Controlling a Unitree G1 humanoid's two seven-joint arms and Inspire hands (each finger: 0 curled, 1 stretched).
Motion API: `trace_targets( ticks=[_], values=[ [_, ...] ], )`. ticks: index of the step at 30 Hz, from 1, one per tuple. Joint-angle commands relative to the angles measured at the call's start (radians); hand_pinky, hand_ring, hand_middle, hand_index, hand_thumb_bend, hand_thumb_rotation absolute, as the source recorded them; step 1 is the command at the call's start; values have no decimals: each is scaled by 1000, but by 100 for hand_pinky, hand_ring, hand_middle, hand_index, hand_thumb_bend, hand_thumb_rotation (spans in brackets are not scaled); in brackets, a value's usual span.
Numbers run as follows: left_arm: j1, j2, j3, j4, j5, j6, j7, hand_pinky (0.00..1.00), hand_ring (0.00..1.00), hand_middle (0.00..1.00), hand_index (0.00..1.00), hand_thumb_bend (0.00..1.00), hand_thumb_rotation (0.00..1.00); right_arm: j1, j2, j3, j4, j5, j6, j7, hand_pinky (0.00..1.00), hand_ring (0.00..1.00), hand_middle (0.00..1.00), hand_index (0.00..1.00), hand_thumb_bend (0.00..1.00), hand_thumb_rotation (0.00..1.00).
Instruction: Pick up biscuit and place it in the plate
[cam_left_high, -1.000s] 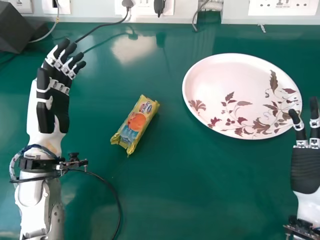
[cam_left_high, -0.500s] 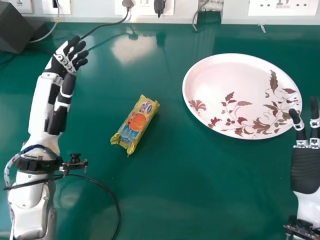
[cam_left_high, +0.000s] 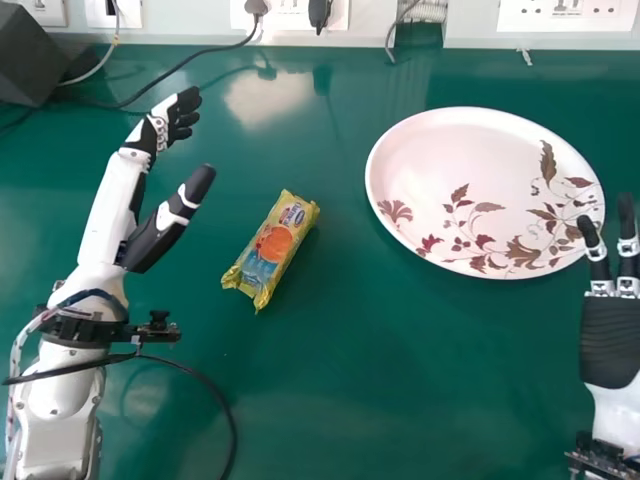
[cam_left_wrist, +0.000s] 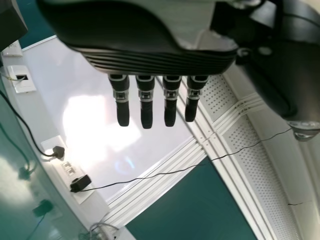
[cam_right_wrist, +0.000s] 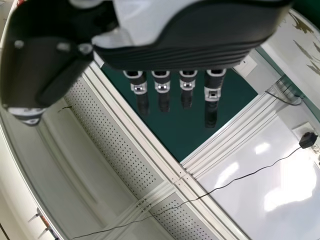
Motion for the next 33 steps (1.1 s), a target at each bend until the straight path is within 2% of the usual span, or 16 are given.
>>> trace_targets(
  ticks=[1, 10, 21, 24, 28, 33],
  values=[
    [20, 12, -20, -44, 3, 44, -7, 87, 90, 93, 95, 100, 57, 1, 43, -4, 3, 12, -9, 2, 80, 98, 100, 99, 100, 41],
    [38, 29, -64, -139, 49, 174, -8, 89, 90, 92, 97, 100, 56, 2, 38, -5, -3, 13, -8, 1, 95, 100, 100, 100, 100, 39],
    [50, 39, -101, -211, 106, 281, -16, 87, 89, 92, 96, 100, 56, 2, 33, -9, -5, 17, -9, 0, 100, 100, 100, 100, 100, 36],
    [53, 55, -111, -226, 125, 299, -26, 91, 91, 92, 96, 100, 56, -1, 31, -11, -1, 18, -10, 3, 100, 100, 100, 100, 100, 39],
    [59, 70, -123, -246, 152, 323, -33, 99, 98, 94, 96, 100, 57, 4, 34, -10, -7, 8, -8, -18, 100, 100, 100, 100, 100, 43],
    [69, 87, -135, -257, 169, 333, -43, 100, 100, 100, 96, 100, 58, 14, 40, -5, -22, -16, -9, -59, 100, 100, 100, 100, 100, 46]
  ],
)
